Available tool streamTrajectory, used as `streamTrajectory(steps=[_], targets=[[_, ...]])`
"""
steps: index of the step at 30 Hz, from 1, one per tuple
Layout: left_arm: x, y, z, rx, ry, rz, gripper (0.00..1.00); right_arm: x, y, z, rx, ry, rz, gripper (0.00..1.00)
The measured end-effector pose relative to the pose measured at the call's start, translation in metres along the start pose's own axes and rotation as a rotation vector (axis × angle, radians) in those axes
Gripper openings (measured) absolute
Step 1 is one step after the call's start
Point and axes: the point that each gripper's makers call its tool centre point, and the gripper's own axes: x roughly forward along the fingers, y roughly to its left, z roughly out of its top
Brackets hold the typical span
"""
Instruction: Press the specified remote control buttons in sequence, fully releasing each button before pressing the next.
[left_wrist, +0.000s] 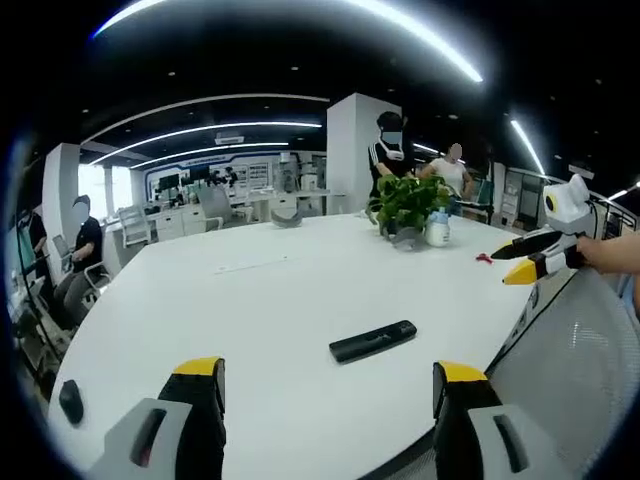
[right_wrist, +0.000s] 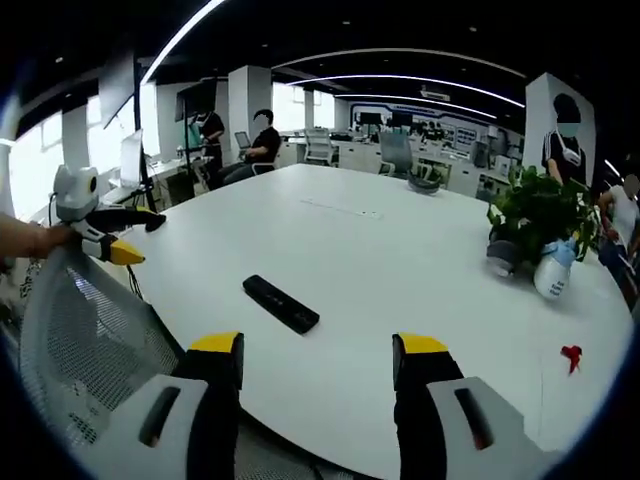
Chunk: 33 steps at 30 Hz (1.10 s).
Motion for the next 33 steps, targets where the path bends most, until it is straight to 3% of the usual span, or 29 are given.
streamTrajectory(steps=[21,30,33], targets=[[-0.001,-0.001,0.001,-0.015,-0.011,-0.004,0.89,0.001,0.002,-0.001,-0.013,0.008,0.011,0.62],[-0.004,-0.002,0.012,-0.06,-0.074,-0.016,0.92,-0.002,0.005,0.002,-0.011,-0.012,0.023,0.61],[-0.003,-0.002,0.011,-0.047,-0.066,-0.01,0.92,-0.003,0.006,0.004,-0.01,-0.023,0.029,0.61]])
